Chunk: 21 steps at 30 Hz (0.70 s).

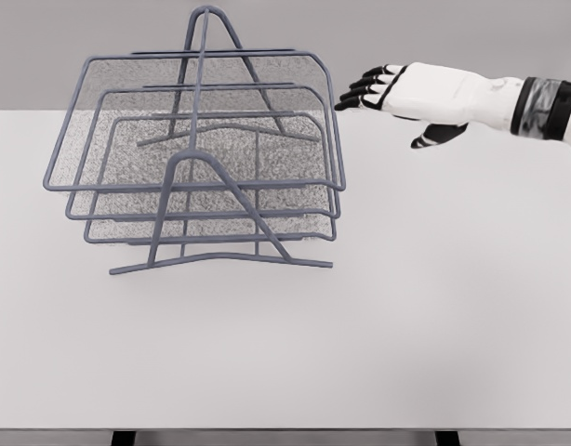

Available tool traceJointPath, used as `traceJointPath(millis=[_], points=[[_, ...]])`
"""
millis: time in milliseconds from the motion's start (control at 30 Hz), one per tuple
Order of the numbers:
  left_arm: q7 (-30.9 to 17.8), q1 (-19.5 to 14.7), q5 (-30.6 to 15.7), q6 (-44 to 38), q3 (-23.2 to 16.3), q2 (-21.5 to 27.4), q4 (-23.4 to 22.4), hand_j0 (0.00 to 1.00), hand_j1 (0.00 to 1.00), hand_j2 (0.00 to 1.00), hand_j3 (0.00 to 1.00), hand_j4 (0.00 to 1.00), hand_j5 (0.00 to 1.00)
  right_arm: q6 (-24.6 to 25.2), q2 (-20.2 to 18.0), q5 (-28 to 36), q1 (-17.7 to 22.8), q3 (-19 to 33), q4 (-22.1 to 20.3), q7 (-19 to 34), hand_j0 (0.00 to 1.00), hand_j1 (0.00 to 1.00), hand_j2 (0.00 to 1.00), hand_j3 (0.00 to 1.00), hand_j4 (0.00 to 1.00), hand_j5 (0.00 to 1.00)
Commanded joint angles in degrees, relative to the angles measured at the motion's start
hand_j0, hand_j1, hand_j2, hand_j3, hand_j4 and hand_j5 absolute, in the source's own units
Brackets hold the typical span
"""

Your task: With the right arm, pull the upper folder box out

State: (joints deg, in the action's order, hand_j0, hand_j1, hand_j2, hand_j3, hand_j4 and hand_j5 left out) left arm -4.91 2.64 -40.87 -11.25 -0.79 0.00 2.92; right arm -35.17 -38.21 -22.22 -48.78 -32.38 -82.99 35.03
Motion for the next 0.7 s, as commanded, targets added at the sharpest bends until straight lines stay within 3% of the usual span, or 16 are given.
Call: traceJointPath(millis=[0, 67, 133, 200, 333, 667], points=[[0.0, 0.0, 0.0, 0.0, 0.0, 0.0, 0.0, 1.0, 1.0, 1.0, 1.0, 1.0, 1.0, 0.2, 1.2, 1.3, -0.1, 1.3, -2.4, 0.0, 1.0, 1.0, 1.0, 1.0, 1.0, 1.0], [0.0, 0.0, 0.0, 0.0, 0.0, 0.0, 0.0, 1.0, 1.0, 1.0, 1.0, 1.0, 1.0, 0.2, 1.4, 2.2, 0.1, 2.4, -3.7, 0.0, 1.0, 1.0, 1.0, 1.0, 1.0, 1.0], [0.0, 0.0, 0.0, 0.0, 0.0, 0.0, 0.0, 1.0, 1.0, 1.0, 1.0, 1.0, 1.0, 0.2, 4.5, 2.1, 0.1, 2.0, -3.7, 0.0, 1.0, 1.0, 1.0, 1.0, 1.0, 1.0], [0.0, 0.0, 0.0, 0.0, 0.0, 0.0, 0.0, 1.0, 1.0, 1.0, 1.0, 1.0, 1.0, 0.2, 4.6, 2.1, 0.3, -0.8, -3.5, 0.0, 1.0, 1.0, 1.0, 1.0, 1.0, 1.0], [0.0, 0.0, 0.0, 0.0, 0.0, 0.0, 0.0, 1.0, 1.0, 1.0, 1.0, 1.0, 1.0, 0.2, 3.1, 2.1, 1.9, -0.9, -3.3, 0.0, 1.0, 1.0, 1.0, 1.0, 1.0, 1.0], [0.0, 0.0, 0.0, 0.0, 0.0, 0.0, 0.0, 1.0, 1.0, 1.0, 1.0, 1.0, 1.0, 0.2, 3.1, 1.8, 7.2, -1.4, -2.9, 0.0, 1.0, 1.0, 1.0, 1.0, 1.0, 1.0]])
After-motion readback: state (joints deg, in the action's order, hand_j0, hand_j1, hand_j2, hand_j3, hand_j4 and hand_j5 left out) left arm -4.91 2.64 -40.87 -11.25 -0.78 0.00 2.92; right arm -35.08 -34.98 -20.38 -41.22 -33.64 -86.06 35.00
